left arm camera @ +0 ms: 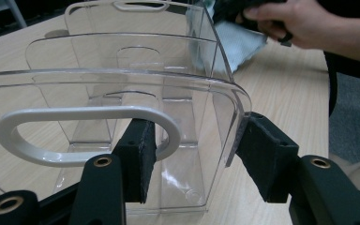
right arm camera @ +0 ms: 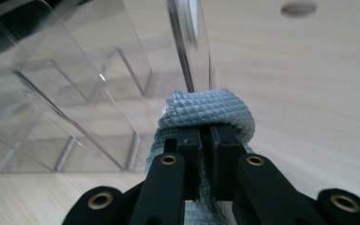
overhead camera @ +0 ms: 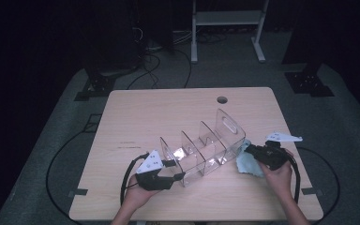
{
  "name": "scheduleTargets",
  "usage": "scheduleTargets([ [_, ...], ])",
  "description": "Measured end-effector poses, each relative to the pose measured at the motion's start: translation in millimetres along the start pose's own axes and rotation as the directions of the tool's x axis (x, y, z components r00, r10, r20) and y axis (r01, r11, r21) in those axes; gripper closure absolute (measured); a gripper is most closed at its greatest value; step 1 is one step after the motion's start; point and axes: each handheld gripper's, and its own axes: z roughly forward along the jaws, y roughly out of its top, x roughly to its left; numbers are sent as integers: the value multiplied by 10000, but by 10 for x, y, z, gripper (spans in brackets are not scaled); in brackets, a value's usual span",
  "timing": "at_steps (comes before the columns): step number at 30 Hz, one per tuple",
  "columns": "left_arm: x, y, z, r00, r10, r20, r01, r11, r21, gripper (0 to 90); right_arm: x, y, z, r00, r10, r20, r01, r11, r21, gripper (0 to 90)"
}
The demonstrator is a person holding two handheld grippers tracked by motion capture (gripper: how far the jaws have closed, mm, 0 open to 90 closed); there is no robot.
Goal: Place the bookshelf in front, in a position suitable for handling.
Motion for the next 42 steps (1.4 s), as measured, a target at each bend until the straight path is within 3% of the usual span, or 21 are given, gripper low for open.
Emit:
scheduleTargets([
  [5, -9, 1, 5, 10000, 22, 14, -22, 10000, 29, 473, -74, -190, 229, 9996, 142, 230, -165, 9946, 1027, 845],
  [8, -13, 1, 5, 10000, 53, 29, -53, 10000, 52, 473, -68, -156, 189, 9995, 215, 249, -237, 9958, 885, 845],
  [12, -20, 5, 7, 10000, 42, 42, -43, 10000, 57, 473, 3, -3, 25, 9998, -13, 174, 10, 9999, 166, 845],
  [14, -21, 8, 7, 10000, 21, 40, -21, 10000, 74, 473, 20, 19, 18, 9994, -196, 287, 189, 9995, 258, 845],
  [18, -10, 27, 3, 9997, 176, 149, -180, 9995, 272, 455, -28, -130, 150, 9998, 38, 212, -55, 9966, 827, 845],
  [21, 8, 36, -40, 9999, 138, -24, -138, 9997, 198, 348, -53, -223, 246, 9996, 184, 226, -211, 9916, 1278, 844],
  [25, 49, 20, -109, 9999, -73, 112, 73, 10000, 34, 297, -52, -156, 203, 9995, 192, 266, -220, 9938, 1091, 844],
  [28, 51, 13, -141, 9999, -17, 168, 15, 9999, 129, 291, -62, -113, 139, 9994, 265, 224, -282, 9966, 775, 845],
  [33, 93, -23, -241, 9999, -53, -97, 55, 9999, 146, 287, -77, -175, 206, 9993, 305, 216, -329, 9920, 1221, 844],
  [38, 227, -20, -336, 9974, -273, -666, 270, 9996, -64, 266, -68, -87, 123, 9993, 348, 163, -359, 9968, 710, 844],
  [42, 346, -19, -324, 9923, -242, -1216, 236, 9997, -57, 253, -70, -95, 131, 9996, 257, 153, -269, 9961, 835, 844],
])
